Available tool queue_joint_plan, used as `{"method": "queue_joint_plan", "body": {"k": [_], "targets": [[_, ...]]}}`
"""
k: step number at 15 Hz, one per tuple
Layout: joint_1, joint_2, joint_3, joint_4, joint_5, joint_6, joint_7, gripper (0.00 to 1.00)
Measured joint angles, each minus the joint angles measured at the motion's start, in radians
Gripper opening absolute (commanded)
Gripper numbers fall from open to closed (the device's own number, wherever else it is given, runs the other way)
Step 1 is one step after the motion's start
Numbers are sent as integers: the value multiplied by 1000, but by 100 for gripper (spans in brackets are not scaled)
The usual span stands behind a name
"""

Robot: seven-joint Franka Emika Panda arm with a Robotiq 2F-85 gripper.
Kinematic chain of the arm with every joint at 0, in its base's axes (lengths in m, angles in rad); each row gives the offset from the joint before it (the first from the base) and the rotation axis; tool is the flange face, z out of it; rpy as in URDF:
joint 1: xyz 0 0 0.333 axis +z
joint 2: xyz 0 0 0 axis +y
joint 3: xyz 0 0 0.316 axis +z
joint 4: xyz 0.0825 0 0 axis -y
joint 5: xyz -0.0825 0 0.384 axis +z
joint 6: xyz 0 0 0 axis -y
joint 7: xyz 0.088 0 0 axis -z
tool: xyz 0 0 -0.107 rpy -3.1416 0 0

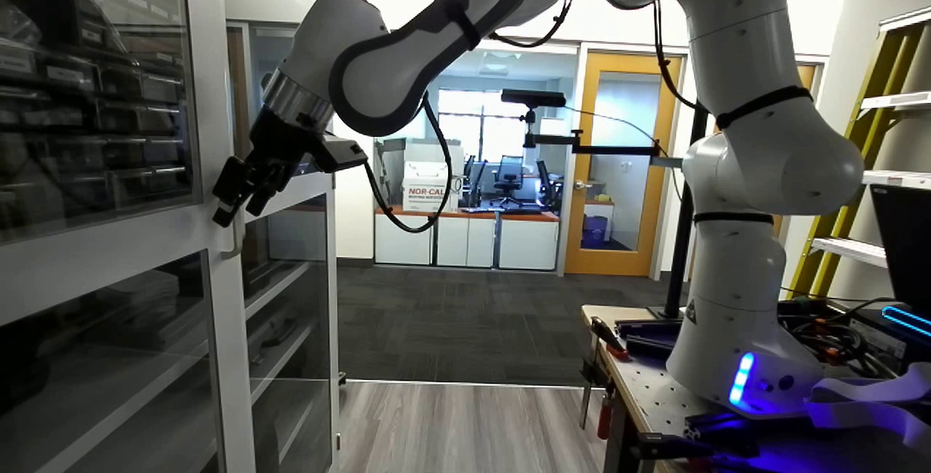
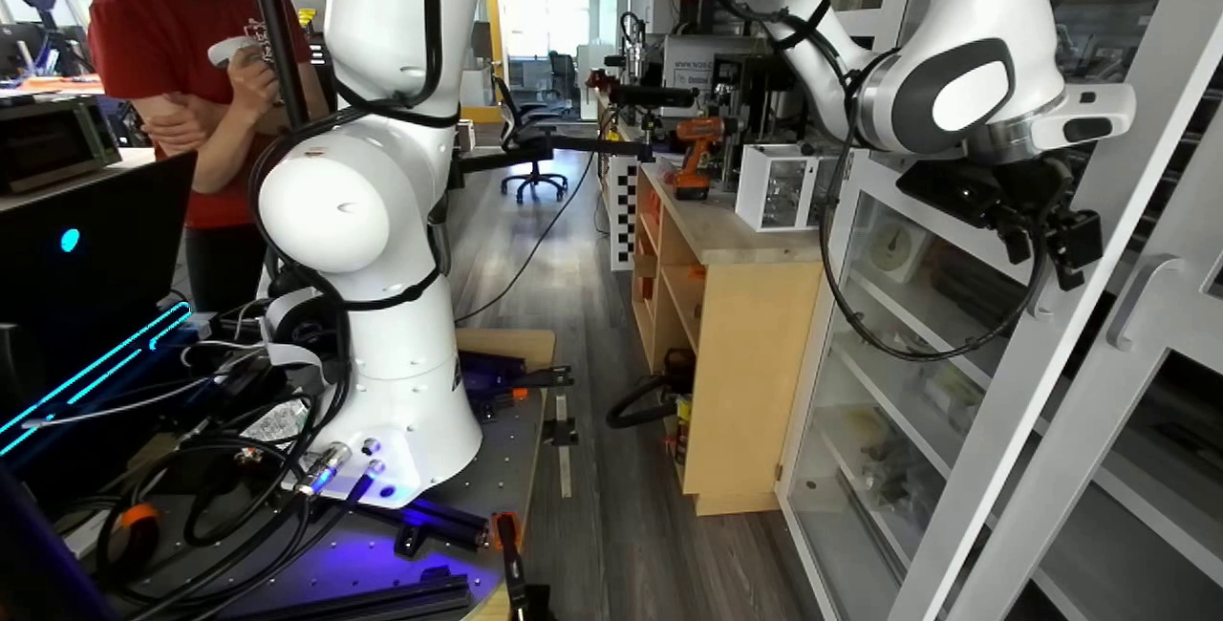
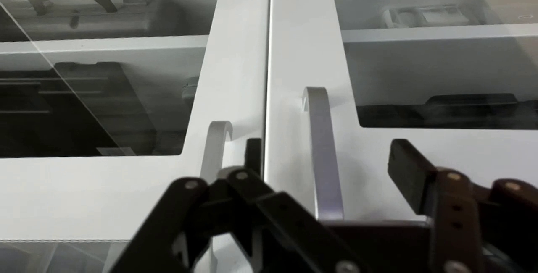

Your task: Open the cabinet drawer.

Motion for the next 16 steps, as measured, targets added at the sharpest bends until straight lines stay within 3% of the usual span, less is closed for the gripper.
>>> {"method": "queue_joint_plan", "body": {"k": [7, 16], "targets": [[3, 1, -13, 5, 3, 0, 0, 4], [14, -3, -14, 5, 5, -12, 24, 5]]}}
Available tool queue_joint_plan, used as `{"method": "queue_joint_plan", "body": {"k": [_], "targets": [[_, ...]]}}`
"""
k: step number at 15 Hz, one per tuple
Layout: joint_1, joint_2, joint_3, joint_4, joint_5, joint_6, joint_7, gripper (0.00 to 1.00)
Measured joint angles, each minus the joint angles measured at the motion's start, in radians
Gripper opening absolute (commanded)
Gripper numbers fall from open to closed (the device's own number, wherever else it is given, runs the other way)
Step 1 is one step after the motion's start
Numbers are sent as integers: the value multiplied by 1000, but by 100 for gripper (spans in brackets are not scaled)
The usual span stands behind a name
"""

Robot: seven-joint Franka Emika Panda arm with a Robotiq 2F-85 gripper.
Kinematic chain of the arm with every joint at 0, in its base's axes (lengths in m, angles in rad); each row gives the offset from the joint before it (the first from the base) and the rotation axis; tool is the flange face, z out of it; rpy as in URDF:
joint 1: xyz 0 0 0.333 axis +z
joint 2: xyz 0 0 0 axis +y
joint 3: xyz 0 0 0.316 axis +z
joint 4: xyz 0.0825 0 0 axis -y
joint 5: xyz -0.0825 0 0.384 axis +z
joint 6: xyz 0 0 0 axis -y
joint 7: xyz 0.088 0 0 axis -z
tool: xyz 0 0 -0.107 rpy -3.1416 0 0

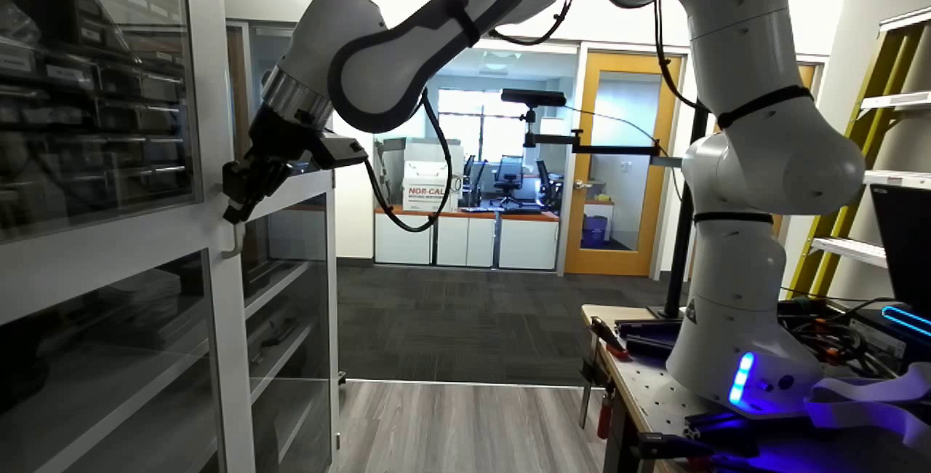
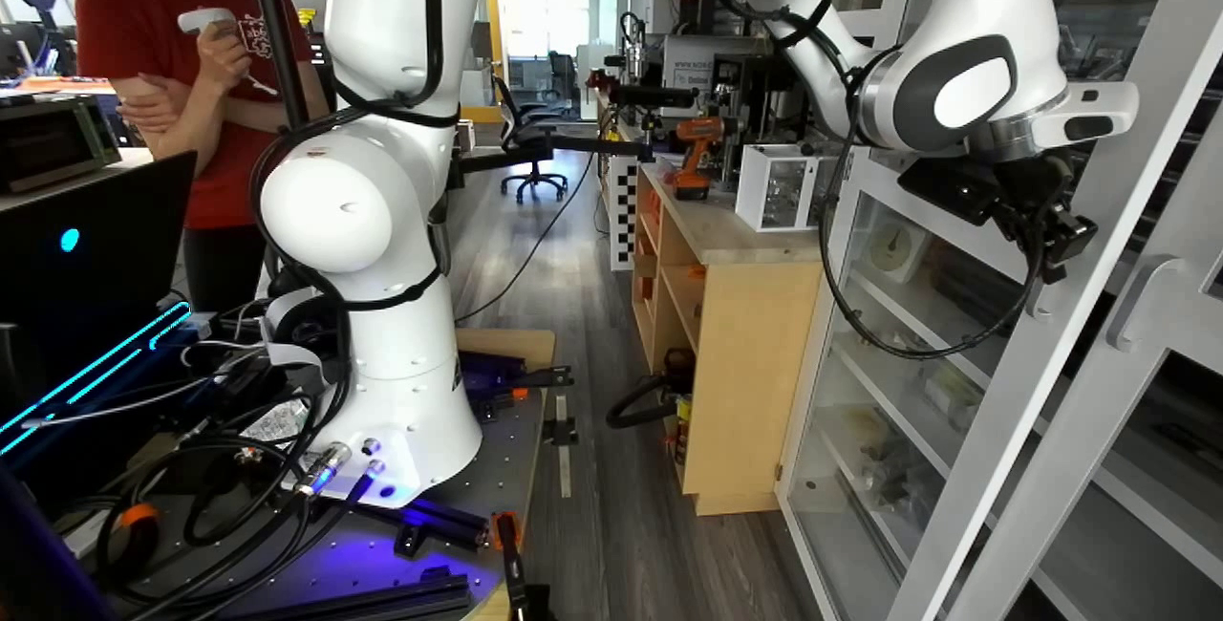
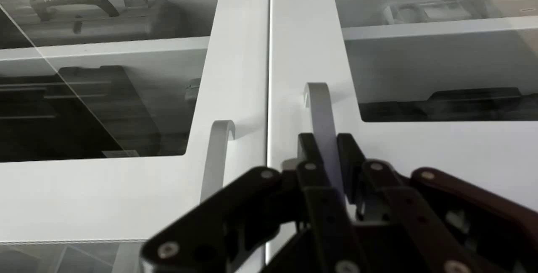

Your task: Open the cabinet drawer.

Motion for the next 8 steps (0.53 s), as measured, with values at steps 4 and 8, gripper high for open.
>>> {"method": "queue_joint_plan", "body": {"k": [4, 8], "targets": [[20, -14, -18, -9, -25, -24, 52, 5], [96, -50, -90, -54, -140, -35, 256, 5]]}}
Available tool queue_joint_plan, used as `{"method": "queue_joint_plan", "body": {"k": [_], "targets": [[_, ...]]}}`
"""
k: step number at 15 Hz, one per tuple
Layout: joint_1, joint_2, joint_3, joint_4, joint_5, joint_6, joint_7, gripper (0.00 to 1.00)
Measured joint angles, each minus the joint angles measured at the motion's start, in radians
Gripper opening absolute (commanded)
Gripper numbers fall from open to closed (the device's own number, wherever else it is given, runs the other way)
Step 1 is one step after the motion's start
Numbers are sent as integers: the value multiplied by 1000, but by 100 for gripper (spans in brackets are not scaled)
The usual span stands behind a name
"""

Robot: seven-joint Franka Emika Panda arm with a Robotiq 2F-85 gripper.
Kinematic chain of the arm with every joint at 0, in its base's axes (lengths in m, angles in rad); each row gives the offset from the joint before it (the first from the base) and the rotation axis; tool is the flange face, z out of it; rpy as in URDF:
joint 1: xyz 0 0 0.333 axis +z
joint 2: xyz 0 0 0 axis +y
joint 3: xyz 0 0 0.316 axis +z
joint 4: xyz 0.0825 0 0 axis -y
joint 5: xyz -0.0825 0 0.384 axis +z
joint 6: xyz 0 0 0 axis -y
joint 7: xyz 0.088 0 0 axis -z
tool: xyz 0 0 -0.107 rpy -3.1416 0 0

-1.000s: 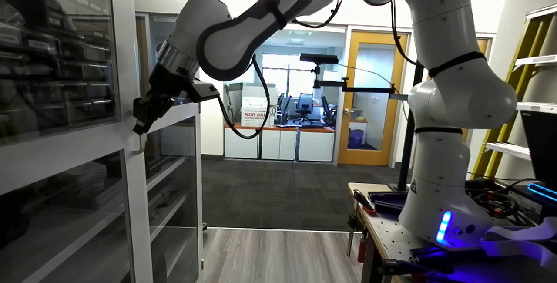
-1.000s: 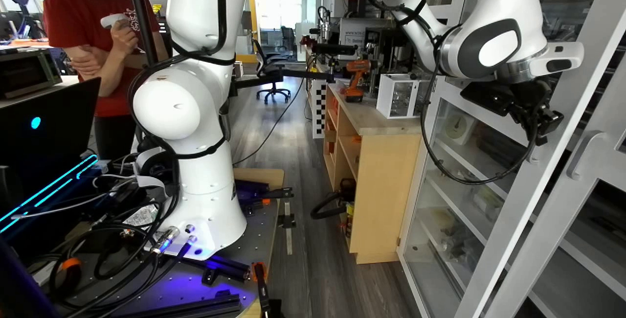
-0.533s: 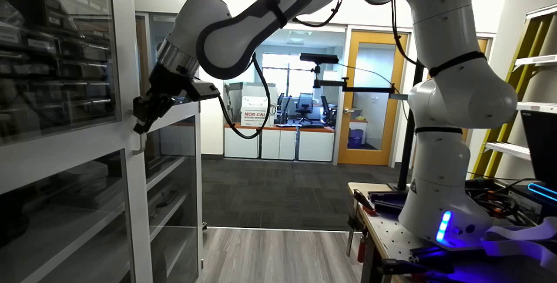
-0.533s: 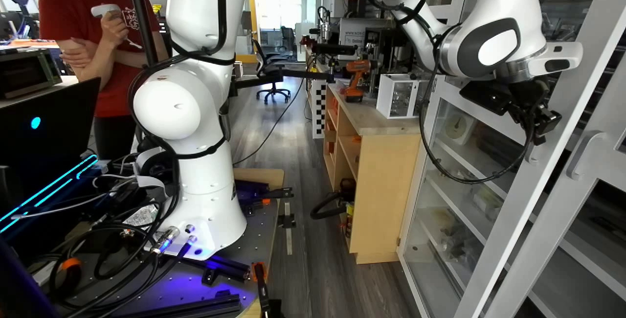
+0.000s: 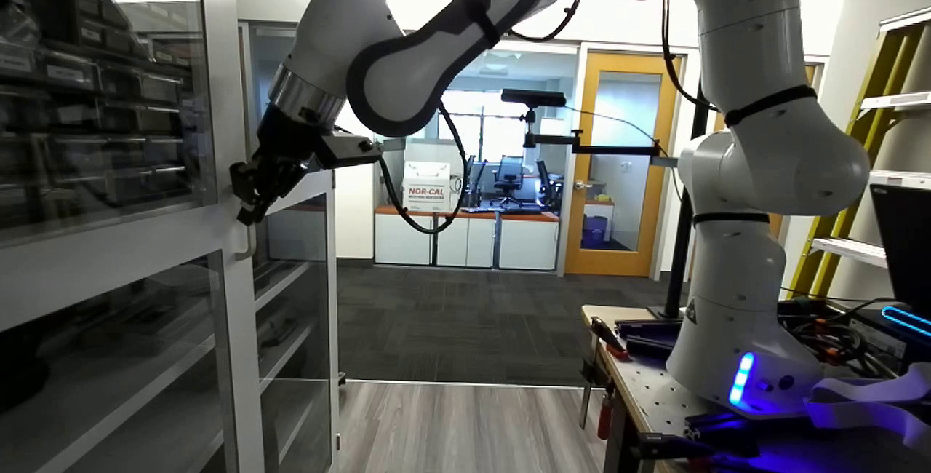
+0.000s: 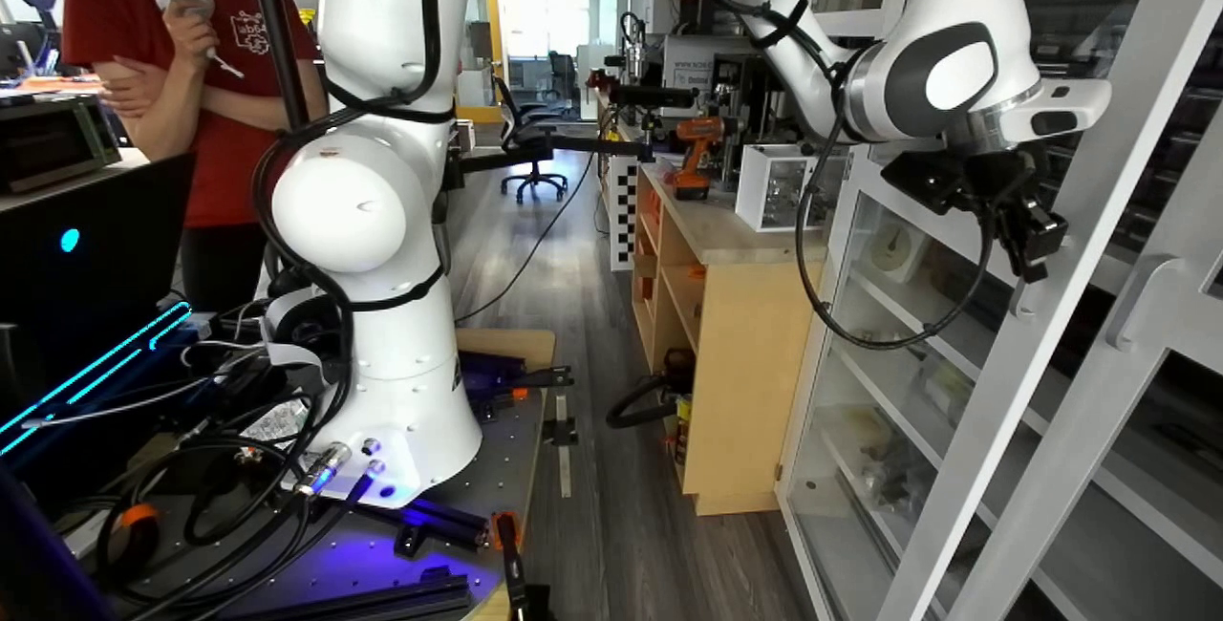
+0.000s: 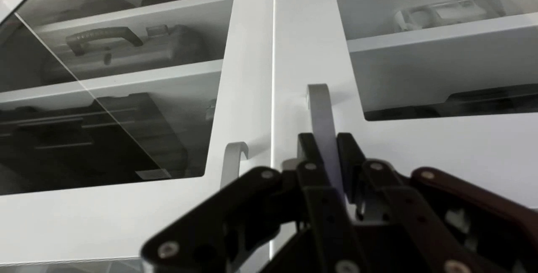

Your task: Open the cabinet drawer.

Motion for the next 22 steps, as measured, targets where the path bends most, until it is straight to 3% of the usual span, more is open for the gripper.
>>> {"method": "queue_joint_plan", "body": {"k": [5, 11, 17, 22], "targets": [[112, -72, -92, -83, -204, -42, 348, 5], [183, -186, -101, -190, -403, -170, 685, 5], [82, -294, 74, -291, -432, -287, 815, 5], [29, -349, 162, -346, -410, -321, 839, 5]]}}
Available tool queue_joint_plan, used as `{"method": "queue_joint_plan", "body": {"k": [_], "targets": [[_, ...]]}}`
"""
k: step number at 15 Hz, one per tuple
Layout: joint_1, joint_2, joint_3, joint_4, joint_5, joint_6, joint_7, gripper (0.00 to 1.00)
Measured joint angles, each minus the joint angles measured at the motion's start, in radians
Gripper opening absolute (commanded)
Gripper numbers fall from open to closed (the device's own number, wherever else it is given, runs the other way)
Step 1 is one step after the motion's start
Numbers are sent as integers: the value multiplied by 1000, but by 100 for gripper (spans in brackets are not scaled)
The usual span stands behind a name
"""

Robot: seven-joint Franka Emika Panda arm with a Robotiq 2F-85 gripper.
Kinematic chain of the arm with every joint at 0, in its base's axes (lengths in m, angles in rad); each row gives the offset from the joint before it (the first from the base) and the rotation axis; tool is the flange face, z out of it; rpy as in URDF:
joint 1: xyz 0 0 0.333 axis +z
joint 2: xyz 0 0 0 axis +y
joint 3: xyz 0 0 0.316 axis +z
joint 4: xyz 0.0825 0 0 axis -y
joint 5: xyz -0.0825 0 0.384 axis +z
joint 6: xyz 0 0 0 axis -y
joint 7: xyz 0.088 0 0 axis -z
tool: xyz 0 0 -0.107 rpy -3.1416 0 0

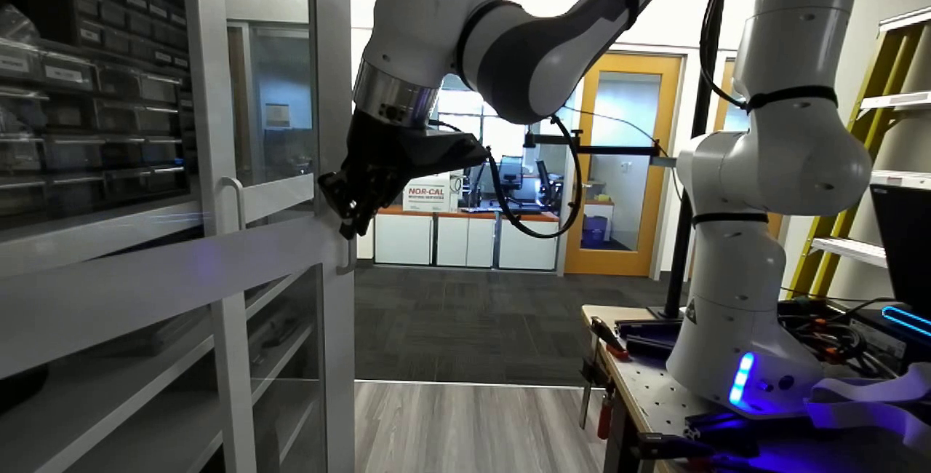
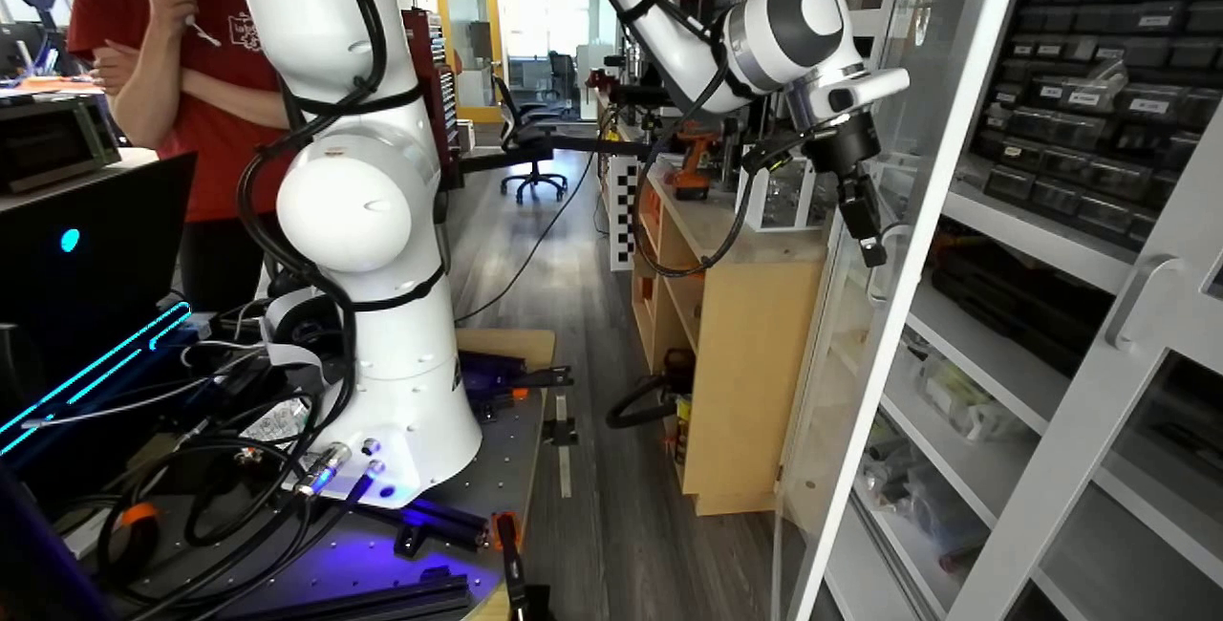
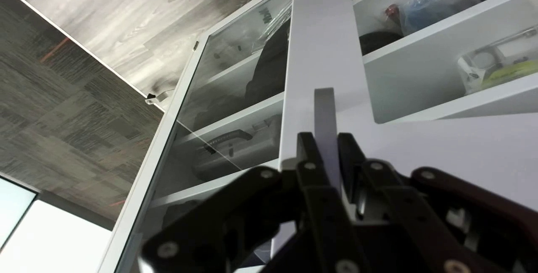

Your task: Open the cabinet drawer.

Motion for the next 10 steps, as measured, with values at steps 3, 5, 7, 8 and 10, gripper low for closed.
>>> {"method": "queue_joint_plan", "body": {"k": [3, 5, 7, 8, 10], "targets": [[-15, -18, 27, -17, 18, -12, -1, 5], [-19, -27, 42, -23, 28, -27, -1, 5], [-24, -35, 55, -28, 38, -40, -1, 41], [-26, -39, 60, -31, 43, -44, -1, 41], [-27, -44, 68, -33, 56, -55, -6, 41]]}}
